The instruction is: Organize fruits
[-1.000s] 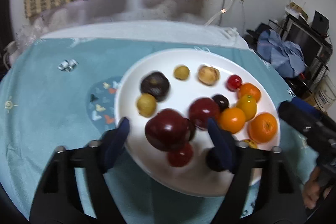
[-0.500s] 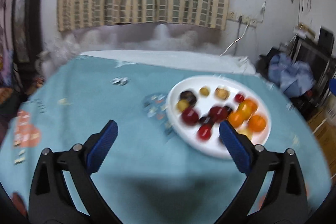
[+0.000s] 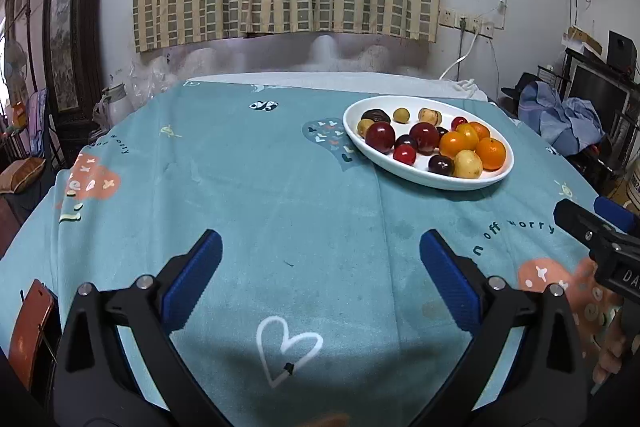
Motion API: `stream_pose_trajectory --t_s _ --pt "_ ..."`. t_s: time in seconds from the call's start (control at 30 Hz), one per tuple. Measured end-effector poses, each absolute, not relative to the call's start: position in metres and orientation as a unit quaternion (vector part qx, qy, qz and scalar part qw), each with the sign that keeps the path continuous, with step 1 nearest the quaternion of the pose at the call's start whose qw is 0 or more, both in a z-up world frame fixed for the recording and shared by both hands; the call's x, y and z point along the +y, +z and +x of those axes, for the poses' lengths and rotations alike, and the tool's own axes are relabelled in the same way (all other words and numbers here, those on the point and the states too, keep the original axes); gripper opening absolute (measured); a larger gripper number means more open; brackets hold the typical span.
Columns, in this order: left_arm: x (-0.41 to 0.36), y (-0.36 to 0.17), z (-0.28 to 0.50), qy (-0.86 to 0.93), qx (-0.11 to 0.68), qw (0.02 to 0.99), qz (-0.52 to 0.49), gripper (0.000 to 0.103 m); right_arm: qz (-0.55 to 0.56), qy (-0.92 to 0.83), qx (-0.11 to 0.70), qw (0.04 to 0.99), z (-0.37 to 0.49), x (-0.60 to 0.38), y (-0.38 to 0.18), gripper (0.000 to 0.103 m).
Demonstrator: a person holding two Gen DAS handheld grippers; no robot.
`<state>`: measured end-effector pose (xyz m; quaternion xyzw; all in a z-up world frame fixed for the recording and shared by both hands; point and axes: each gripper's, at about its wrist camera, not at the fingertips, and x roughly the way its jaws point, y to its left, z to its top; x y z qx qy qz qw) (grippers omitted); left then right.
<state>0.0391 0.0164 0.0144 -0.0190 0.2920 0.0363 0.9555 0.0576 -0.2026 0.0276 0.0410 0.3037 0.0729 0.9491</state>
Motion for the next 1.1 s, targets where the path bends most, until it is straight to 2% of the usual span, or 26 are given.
stream_pose_trajectory --t_s 0.2,0.43,1.1 --pt "-0.001 0.012 0.046 0.010 0.313 0.949 0.011 0.101 0.045 0.076 0.327 0.941 0.063 -0.200 0.020 0.101" --pt "-0.024 0.020 0.036 0.011 0.295 0.954 0.056 0.101 0.040 0.071 0.320 0.944 0.061 -0.199 0.022 0.101" --pt "-0.020 0.029 0.031 0.002 0.288 0.957 0.036 0.101 0.045 0.071 0.325 0.942 0.062 -0.200 0.024 0.101"
